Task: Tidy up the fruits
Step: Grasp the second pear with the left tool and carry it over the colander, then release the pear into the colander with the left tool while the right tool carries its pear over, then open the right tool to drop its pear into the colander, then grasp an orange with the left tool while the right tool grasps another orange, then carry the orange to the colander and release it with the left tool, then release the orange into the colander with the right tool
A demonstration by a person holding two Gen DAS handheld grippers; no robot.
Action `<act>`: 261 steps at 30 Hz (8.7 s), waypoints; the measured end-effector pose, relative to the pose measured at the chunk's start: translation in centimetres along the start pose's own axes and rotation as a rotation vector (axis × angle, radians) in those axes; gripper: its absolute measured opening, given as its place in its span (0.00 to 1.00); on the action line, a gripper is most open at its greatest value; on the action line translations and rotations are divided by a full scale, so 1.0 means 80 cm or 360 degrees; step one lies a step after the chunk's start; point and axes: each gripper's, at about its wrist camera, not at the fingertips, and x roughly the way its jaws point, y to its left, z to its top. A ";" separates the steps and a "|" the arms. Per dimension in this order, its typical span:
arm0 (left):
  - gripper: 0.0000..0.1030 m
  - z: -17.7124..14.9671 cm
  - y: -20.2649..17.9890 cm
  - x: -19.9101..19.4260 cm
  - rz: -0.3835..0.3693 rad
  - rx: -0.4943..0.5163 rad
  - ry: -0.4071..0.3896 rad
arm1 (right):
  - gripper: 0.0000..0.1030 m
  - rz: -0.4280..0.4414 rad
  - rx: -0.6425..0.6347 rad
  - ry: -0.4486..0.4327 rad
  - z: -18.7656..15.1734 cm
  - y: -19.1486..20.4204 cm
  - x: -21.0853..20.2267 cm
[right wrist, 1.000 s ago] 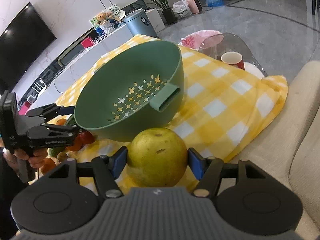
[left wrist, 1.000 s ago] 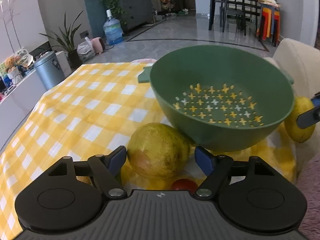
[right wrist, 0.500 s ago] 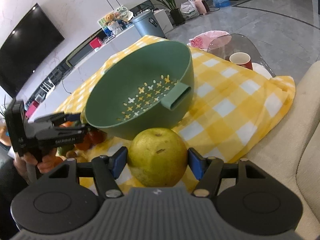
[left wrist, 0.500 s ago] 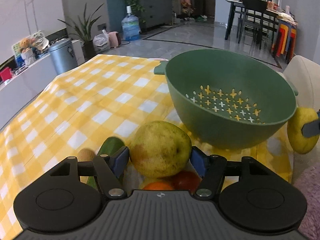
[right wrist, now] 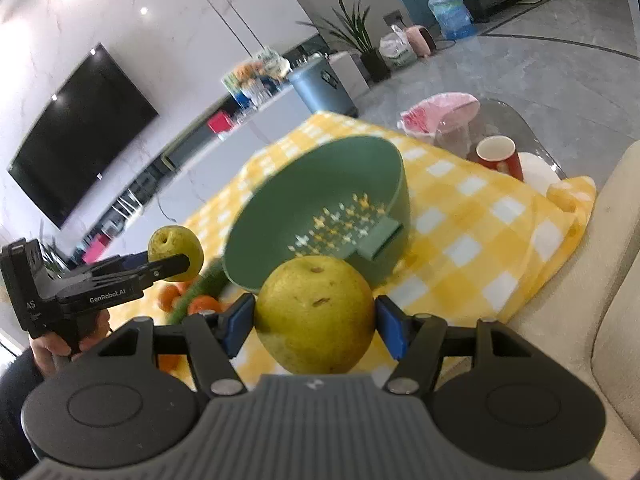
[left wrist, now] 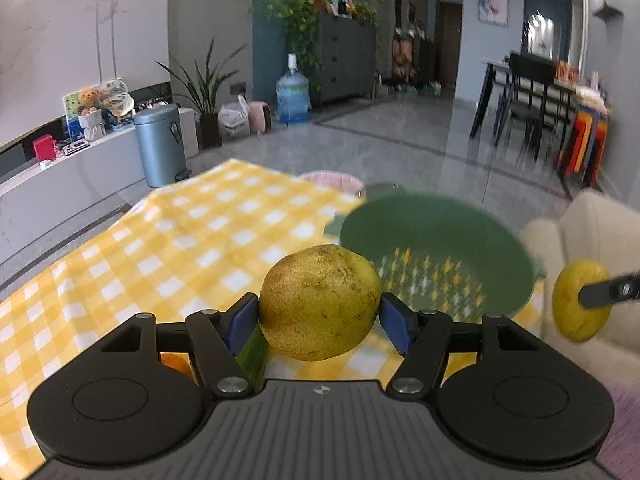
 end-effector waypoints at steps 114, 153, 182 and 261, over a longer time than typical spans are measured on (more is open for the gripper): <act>0.88 -0.123 0.101 -0.092 0.0287 -0.1133 0.0189 | 0.43 -0.0184 -0.0414 0.0161 0.087 0.251 0.095; 0.48 -0.150 0.085 -0.034 0.0358 -0.0975 0.0220 | 0.38 -0.0281 -0.0429 0.0490 -0.036 0.243 0.286; 0.48 -0.062 0.057 -0.067 -0.0070 -0.0971 -0.0156 | 0.39 0.0190 0.0170 -0.0356 0.057 0.149 0.084; 0.78 -0.021 -0.016 0.008 -0.0001 -0.0781 0.0165 | 0.00 -0.0289 0.0582 0.0036 0.054 0.030 0.133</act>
